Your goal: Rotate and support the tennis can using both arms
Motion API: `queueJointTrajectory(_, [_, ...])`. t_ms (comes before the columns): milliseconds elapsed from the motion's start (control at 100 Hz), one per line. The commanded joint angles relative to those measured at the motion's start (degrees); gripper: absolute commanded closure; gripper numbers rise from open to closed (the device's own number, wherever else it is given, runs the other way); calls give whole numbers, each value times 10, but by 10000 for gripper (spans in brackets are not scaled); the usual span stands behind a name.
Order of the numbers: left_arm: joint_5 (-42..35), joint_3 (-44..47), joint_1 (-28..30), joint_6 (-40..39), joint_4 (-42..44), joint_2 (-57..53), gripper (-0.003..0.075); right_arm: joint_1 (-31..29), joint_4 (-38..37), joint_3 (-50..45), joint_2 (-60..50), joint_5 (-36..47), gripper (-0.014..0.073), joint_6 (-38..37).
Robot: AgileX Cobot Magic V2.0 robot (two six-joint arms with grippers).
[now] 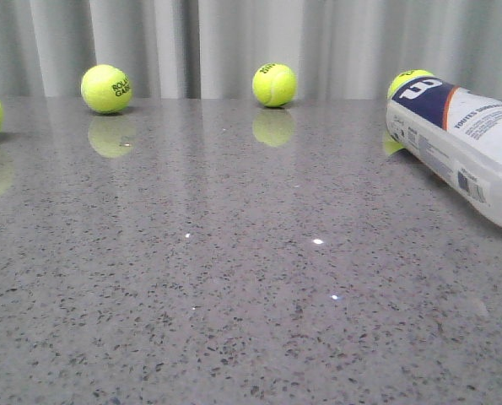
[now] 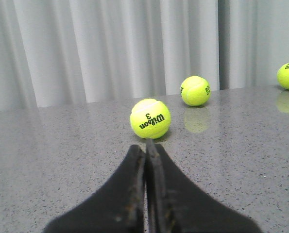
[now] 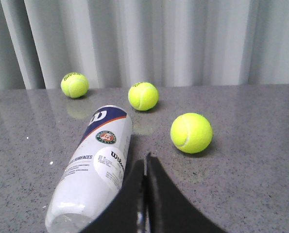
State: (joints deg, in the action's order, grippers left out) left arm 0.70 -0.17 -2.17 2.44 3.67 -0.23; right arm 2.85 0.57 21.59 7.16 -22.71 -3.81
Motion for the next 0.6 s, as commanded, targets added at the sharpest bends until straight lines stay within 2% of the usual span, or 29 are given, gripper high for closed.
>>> queueJointTrajectory(0, [-47,26,0,-5,0,-23,741,0,1,94,59,-52,662,1])
queueJointTrajectory(100, [-47,26,0,-5,0,-23,741,0,1,186,120,-153,662,1])
queueJointTrajectory(220, [-47,26,0,-5,0,-23,741,0,4,272,194,-236,662,1])
queueJointTrajectory(330, [-47,26,0,-5,0,-23,741,0,6,313,248,-255,662,1])
queueJointTrajectory(470, [-47,26,0,-5,0,-23,741,0,6,318,290,-253,654,1])
queueJointTrajectory(540, [-47,26,0,-5,0,-23,741,0,6,318,305,-267,607,1])
queueJointTrajectory(590, [-47,26,0,-5,0,-23,741,0,6,318,313,-280,518,2])
